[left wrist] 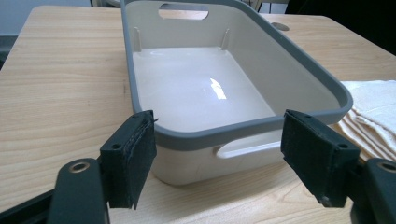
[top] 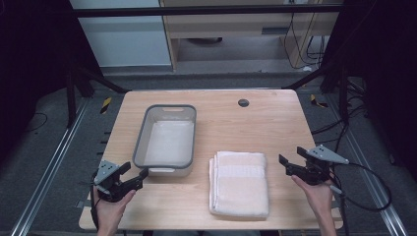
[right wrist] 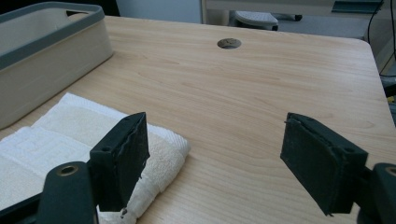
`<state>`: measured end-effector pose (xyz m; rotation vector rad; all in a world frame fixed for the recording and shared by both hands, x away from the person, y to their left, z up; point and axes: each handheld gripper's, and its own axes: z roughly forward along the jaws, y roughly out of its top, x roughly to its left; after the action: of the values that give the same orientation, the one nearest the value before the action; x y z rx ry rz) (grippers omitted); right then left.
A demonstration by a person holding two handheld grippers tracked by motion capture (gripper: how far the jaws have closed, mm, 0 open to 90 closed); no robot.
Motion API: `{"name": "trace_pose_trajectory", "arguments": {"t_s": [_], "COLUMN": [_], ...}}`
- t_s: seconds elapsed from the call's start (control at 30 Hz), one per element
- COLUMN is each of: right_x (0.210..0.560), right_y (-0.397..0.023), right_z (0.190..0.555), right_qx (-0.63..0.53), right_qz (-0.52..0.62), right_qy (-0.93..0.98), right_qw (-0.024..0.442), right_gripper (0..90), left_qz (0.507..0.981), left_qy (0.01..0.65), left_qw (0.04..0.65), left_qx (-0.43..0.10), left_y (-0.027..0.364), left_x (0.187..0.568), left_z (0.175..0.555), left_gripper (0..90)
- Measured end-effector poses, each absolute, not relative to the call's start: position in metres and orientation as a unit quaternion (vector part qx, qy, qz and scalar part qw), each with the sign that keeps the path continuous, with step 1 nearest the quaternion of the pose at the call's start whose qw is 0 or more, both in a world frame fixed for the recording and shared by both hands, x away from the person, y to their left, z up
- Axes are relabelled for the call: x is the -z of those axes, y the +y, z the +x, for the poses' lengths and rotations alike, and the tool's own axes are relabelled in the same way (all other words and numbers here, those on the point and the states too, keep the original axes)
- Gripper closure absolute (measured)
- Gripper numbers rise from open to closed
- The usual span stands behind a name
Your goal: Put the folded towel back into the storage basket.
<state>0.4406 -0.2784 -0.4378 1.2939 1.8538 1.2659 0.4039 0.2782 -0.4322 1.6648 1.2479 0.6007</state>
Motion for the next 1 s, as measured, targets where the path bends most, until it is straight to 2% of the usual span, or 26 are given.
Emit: {"name": "trace_pose_trajectory", "arguments": {"t_s": [0.43,1.0], "right_x": [0.422,0.409], "right_y": [-0.275,-0.259], "right_z": [0.449,0.465], "right_qx": [-0.482,-0.493], "right_qz": [0.475,0.467], "right_qy": [0.687,0.691], "right_qw": [0.264,0.249], "right_gripper": [24.6,26.8], "left_qz": [0.685,0.702], "left_qy": [0.497,0.463], "left_qw": [0.474,0.489], "left_qx": [-0.244,-0.232], "left_y": [0.263,0.212], "left_x": [0.417,0.408], "left_z": [0.414,0.424], "left_gripper": [26.7,28.0]}}
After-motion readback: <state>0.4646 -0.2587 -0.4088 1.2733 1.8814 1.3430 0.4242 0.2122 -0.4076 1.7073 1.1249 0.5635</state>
